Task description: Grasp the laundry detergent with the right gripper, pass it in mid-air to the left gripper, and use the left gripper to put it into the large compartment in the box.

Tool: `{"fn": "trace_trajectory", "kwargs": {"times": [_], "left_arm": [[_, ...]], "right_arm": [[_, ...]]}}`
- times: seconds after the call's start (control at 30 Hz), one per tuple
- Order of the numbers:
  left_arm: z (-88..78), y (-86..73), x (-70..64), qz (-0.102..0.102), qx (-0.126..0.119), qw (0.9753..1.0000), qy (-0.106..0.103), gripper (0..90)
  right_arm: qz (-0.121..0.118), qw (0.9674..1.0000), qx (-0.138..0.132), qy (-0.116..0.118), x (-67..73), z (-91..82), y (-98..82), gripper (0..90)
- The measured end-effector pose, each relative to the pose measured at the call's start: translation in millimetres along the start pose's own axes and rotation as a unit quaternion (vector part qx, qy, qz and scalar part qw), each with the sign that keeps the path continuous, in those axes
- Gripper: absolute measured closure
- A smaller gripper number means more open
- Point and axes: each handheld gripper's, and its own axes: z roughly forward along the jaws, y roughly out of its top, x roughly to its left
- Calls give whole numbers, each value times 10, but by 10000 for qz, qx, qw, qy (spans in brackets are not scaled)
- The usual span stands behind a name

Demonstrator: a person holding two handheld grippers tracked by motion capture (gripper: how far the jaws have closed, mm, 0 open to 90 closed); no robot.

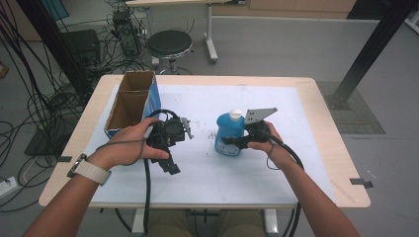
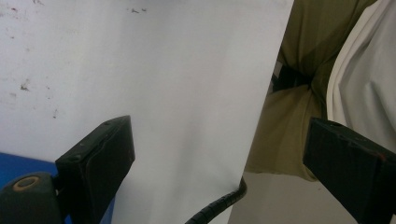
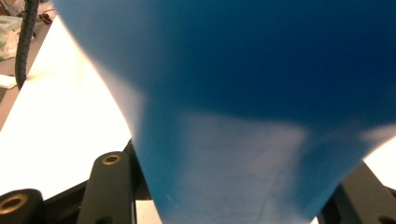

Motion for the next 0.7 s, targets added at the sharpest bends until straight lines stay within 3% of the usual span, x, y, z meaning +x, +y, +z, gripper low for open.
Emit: {"fn": "trace_trajectory", "kwargs": {"times": [0.7], "left_arm": [[-2,0,6,-13,-9,10000,5,95]], "right_arm": [[17,10000,10,12,-3,1,1,436]]}}
